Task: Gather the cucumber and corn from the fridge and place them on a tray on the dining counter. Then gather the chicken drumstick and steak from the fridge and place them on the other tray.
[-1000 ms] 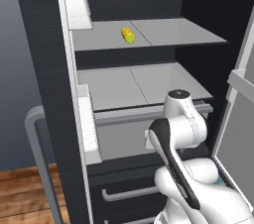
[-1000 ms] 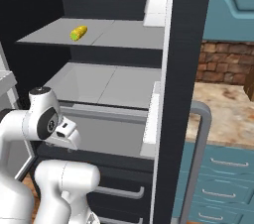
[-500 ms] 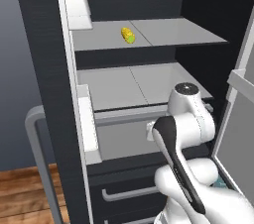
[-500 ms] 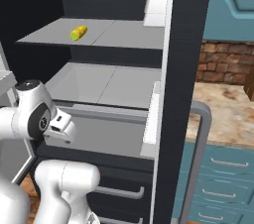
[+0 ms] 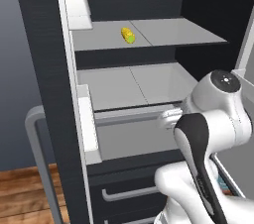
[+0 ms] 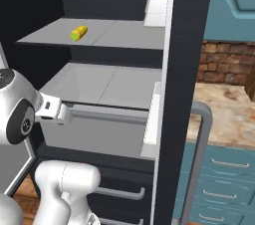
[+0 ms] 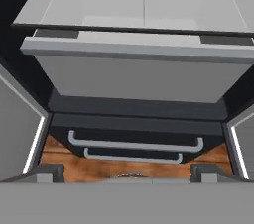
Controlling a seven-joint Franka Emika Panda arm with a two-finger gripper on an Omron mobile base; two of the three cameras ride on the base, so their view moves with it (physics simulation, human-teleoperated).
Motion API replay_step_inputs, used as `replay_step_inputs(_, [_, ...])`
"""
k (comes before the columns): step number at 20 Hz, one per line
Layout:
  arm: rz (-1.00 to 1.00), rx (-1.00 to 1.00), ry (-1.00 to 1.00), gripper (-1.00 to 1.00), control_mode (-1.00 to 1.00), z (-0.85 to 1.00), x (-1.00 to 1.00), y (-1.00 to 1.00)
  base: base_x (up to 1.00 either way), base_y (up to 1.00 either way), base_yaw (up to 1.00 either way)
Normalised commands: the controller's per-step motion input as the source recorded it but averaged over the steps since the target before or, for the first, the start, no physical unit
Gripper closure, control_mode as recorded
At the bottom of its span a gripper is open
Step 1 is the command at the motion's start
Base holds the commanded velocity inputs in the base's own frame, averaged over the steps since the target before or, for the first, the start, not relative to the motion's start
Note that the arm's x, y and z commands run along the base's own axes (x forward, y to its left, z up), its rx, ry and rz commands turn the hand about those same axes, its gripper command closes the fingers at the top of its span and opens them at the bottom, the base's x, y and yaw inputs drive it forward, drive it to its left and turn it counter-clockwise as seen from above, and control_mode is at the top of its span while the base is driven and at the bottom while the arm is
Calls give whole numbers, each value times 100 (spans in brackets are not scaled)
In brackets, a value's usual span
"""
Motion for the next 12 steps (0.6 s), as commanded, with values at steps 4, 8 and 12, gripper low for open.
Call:
replay_step_inputs(4, [0,0,-27,-100,-100,100,4,0,0,0,0])
replay_step_inputs(8, [1,0,-8,-100,-100,65,53,0,0,0,0])
replay_step_inputs(12, [0,1,-16,-100,-100,59,65,0,0,0,0])
